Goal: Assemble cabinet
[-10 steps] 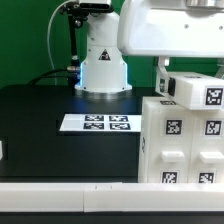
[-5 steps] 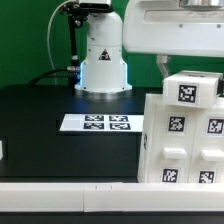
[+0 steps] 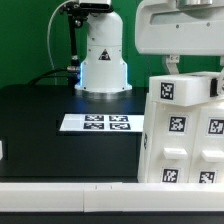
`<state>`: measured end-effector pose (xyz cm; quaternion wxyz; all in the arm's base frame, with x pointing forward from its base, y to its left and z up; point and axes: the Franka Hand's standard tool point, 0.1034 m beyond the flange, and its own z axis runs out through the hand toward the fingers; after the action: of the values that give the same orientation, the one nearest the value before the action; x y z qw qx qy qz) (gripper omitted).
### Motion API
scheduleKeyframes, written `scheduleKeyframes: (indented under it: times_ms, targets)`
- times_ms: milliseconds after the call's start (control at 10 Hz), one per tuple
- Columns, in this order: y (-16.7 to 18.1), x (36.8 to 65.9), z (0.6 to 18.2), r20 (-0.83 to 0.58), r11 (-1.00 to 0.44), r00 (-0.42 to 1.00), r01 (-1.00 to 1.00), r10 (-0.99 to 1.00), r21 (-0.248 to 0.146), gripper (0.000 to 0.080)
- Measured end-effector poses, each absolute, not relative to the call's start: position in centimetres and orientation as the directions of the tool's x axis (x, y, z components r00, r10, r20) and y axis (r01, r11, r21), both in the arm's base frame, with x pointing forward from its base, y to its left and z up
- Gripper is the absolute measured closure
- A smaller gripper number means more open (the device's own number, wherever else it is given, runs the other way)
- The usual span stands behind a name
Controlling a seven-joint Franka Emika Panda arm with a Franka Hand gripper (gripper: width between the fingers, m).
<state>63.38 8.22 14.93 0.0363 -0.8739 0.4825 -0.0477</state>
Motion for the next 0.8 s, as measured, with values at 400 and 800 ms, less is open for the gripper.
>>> scheduleKeyframes:
  times_ms: [400,800]
  targets:
    - [7.79,63.1,14.66,-0.118,0.042,-0.03,-0.994,-0.993,-0.104,0.0262]
    - [7.92,63.12,14.47,-0.125,0.13,-0.117,-0.986,-0.985,-0.1,0.0262]
